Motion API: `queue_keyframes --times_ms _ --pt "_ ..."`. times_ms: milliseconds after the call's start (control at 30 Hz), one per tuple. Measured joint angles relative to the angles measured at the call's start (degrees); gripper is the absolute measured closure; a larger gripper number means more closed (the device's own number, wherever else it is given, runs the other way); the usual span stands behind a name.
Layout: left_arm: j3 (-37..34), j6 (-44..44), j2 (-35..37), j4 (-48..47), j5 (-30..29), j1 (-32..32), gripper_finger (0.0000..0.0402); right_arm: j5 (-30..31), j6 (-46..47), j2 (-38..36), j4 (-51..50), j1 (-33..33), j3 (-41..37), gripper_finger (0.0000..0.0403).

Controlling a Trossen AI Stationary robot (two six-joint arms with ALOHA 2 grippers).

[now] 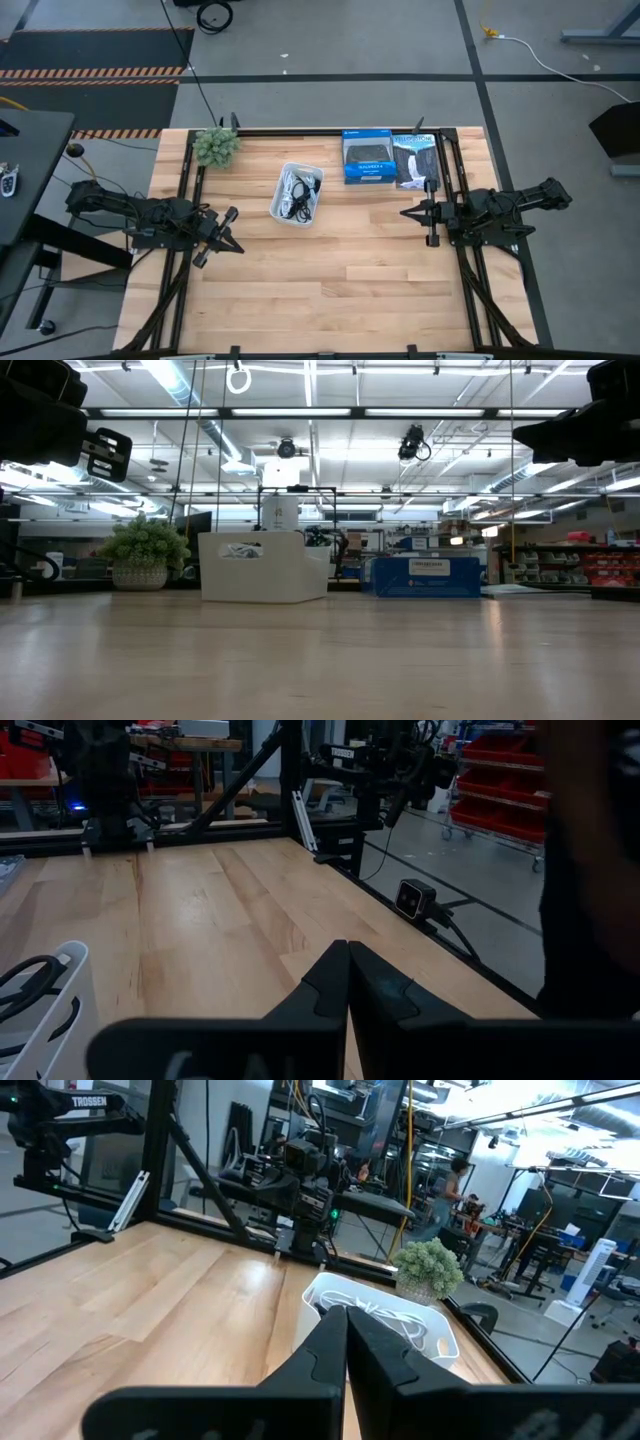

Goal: Pick and place USB-C Cables
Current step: Return to Home Position

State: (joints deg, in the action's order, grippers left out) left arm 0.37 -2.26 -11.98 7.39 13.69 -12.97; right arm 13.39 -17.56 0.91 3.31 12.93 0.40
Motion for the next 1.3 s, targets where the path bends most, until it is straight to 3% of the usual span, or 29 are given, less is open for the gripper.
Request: queue_keyframes --times_ms 600,667,800,900,1300 --pt "0.0 0.6 0.0 0.1 -0.2 0.0 0.0390 0.0 0.0 0.0 0.0 0.0 0.0 0.0386" --pt "0.0 4.2 0.0 0.6 -2.5 0.0 0.0390 0.0 0.0 0.0 0.0 0.0 0.0 0.0387" --pt "0.0 13.2 0.0 2.2 -12.6 0.0 0.0390 0.0 0.0 0.0 0.0 0.0 0.0 0.0386" --pt "0.0 11.8 0.0 2.2 -17.4 0.0 0.0390 0.0 0.0 0.0 0.0 0.0 0.0 0.0385" --pt "0.0 17.5 0.0 0.9 -18.8 0.0 0.0390 0.0 0.0 0.0 0.0 0.0 0.0 0.0385"
